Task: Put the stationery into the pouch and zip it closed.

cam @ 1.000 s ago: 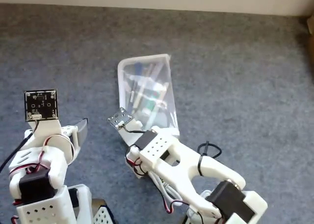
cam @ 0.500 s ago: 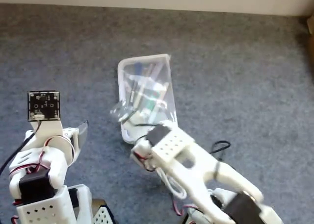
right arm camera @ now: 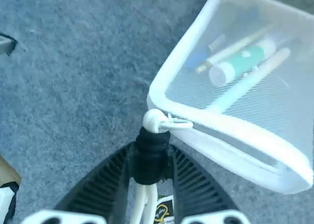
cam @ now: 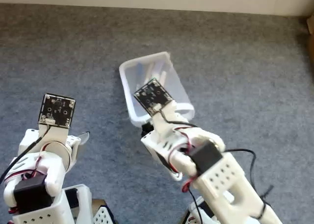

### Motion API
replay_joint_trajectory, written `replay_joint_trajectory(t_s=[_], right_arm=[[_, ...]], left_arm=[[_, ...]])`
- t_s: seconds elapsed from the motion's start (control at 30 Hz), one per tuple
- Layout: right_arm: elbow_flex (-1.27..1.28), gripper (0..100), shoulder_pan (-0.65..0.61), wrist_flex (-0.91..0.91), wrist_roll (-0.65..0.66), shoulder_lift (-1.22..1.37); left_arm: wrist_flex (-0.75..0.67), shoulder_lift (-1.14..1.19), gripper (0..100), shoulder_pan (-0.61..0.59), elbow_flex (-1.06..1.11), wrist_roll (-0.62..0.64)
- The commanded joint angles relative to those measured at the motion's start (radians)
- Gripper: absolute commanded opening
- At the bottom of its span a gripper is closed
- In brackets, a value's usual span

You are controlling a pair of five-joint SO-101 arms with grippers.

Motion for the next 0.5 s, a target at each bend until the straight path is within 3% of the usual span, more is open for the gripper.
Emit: replay_joint_trajectory(t_s=[0.0, 0.47], right_arm=[[-0.031, 0.5, 0.019, 0.005, 0.006, -0.128], [-0.035, 0.5, 0.077, 0.033, 0.006, -0.312]], left_arm=[[-0.002, 0.005, 34, -0.001, -0.071, -0.054], [-0.003, 0.005, 34, 0.309, -0.116, -0.055]])
